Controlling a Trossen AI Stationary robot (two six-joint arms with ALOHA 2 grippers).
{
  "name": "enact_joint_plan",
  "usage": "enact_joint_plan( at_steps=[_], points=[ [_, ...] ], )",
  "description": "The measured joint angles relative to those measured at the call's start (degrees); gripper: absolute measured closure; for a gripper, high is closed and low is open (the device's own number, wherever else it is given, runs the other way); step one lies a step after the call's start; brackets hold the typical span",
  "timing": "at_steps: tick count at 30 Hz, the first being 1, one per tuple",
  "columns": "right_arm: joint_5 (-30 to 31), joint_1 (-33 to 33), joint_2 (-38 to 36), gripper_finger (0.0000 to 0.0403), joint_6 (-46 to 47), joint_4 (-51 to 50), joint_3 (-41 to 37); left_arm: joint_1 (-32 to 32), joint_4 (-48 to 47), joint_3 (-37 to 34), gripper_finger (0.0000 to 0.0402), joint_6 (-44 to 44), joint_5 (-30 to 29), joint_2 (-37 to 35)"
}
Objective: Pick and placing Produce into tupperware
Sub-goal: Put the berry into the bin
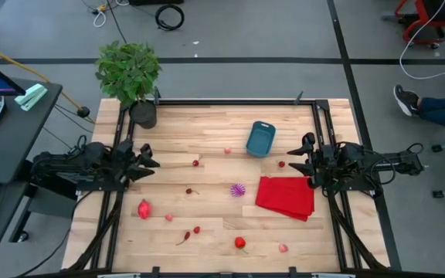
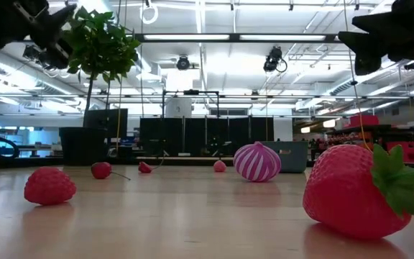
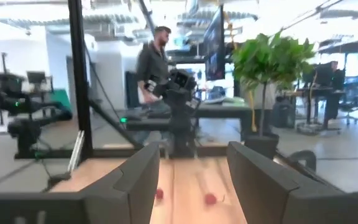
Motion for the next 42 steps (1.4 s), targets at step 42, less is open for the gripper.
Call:
enact_joint_plan(
  at_steps=[42],
  points=[
    [-11.16, 0.04, 76.97, 0.0205, 20.70, -45.15, 80.76, 0.00, -8.57, 37.05, 0.0239, 3.29, -3.69, 17.64]
  ],
)
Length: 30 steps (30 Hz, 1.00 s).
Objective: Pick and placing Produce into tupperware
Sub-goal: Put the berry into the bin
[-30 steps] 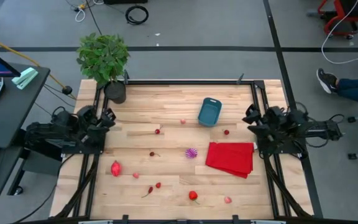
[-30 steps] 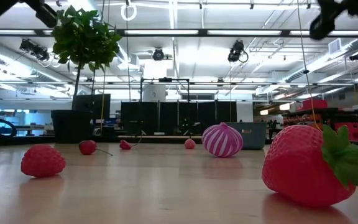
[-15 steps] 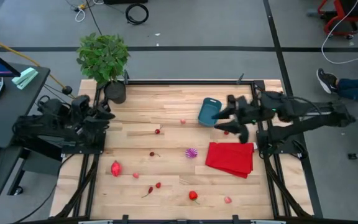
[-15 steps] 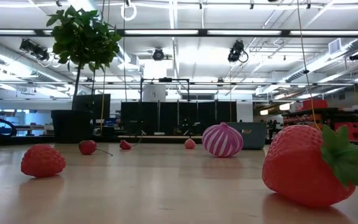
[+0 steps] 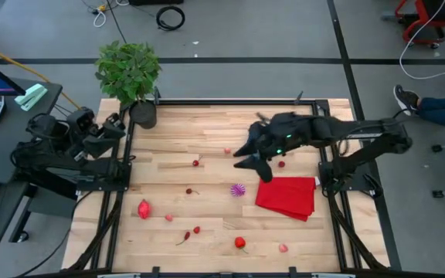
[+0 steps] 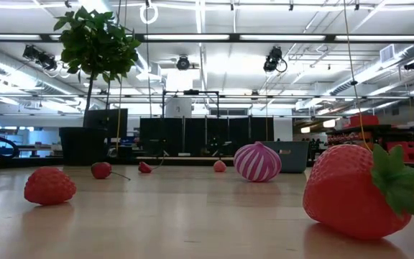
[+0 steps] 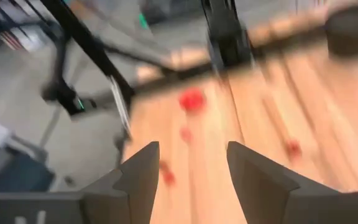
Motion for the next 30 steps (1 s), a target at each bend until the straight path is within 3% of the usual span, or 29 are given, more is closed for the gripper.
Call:
enact_joint_plan(
  at_steps=[9, 12, 16, 23, 30],
  points=[
    [-0.78, 2.84, 4.99, 0.0205, 0.90, -16.60, -0.03, 0.00, -0.12, 0.13, 0.0239, 8.41, -1.82, 0.00],
    [-0.62, 4.06, 5.48, 0.0205, 6.57, -16.59, -0.02, 0.00, -0.14, 0.13, 0.0239, 8.52, -2.16, 0.00],
    [0.79, 4.98, 6.24, 0.0205, 6.62, -15.10, -0.02, 0.02, -0.14, 0.13, 0.0239, 7.24, -3.01, 0.00],
    [12.27, 3.65, 6.32, 0.0205, 12.13, -17.59, -0.02, 0.00, -0.40, 0.13, 0.0239, 5.10, -4.56, 0.02],
    [11.99, 4.26, 6.68, 0.0205, 16.00, -18.56, -0.02, 0.00, -2.57, 0.16, 0.0239, 1.17, -4.50, 0.79]
  ],
)
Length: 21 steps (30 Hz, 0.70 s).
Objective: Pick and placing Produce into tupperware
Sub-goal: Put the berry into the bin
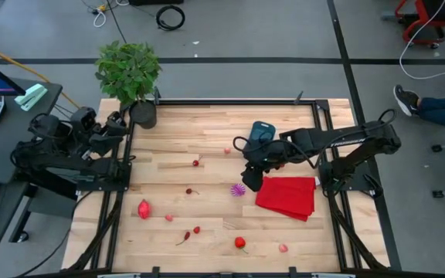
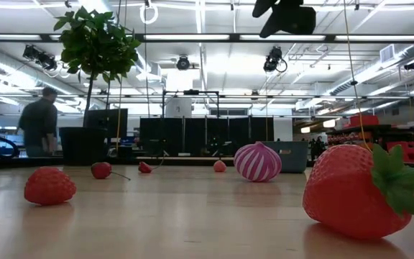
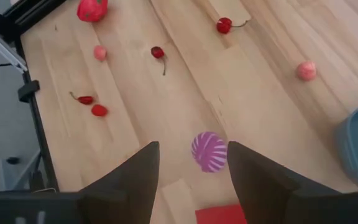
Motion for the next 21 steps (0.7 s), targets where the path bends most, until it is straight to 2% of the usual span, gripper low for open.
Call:
enact_joint_plan(
  at_steps=[13, 18, 21],
  points=[
    [0.07, -0.13, 0.02, 0.0205, 3.10, 1.40, 0.00, 0.00, -2.17, -0.06, 0.0239, -1.36, -0.92, 3.12],
    [0.07, -0.17, 0.02, 0.0205, 3.03, 3.61, 0.00, 0.00, -1.15, -0.04, 0.0239, 4.51, -2.08, 5.96],
    [0.42, -0.17, 0.00, 0.0205, 1.66, 6.64, 0.00, -0.03, -1.19, -0.04, 0.0239, 6.10, -5.22, 8.59]
  ],
)
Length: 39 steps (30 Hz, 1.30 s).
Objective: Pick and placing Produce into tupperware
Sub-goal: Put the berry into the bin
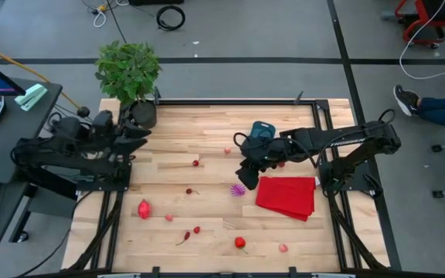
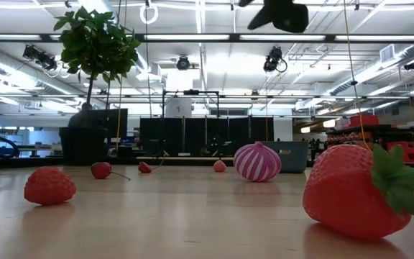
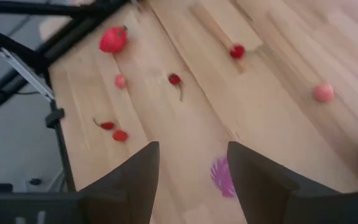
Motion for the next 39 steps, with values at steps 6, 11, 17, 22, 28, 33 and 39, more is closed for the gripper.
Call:
enact_joint_plan(
  at_steps=[6, 11, 17, 22, 28, 33, 39],
  points=[
    [1.19, 0.83, 0.00, 0.0205, -2.06, 4.66, 0.00, 0.03, -0.32, 0.00, 0.0241, -0.01, -5.83, 7.35],
    [0.96, 3.07, 0.00, 0.0205, -3.05, 1.07, 0.00, 0.03, -0.28, 0.00, 0.0246, 1.49, -6.82, 12.11],
    [3.55, 6.63, -0.02, 0.0205, -2.60, -4.98, 0.00, 1.37, 0.69, 0.00, 0.0246, -0.92, -6.91, 16.29],
    [7.49, 8.01, -0.02, 0.0209, 6.72, -20.78, -0.33, 3.86, 0.81, 0.00, 0.0254, -5.32, -7.13, 18.18],
    [7.30, 9.03, -0.51, 0.0213, 13.25, -30.92, -4.67, 5.77, 0.86, 0.00, 0.0269, -4.56, -7.09, 18.37],
    [9.53, 6.92, -0.57, 0.0214, 12.52, -26.27, -15.40, 5.94, 1.30, 0.00, 0.0279, -4.49, -7.13, 18.26],
    [12.86, -1.69, -0.55, 0.0216, 10.47, -18.92, -26.66, 5.93, 1.33, 0.00, 0.0288, -4.49, -7.06, 18.26]
  ],
)
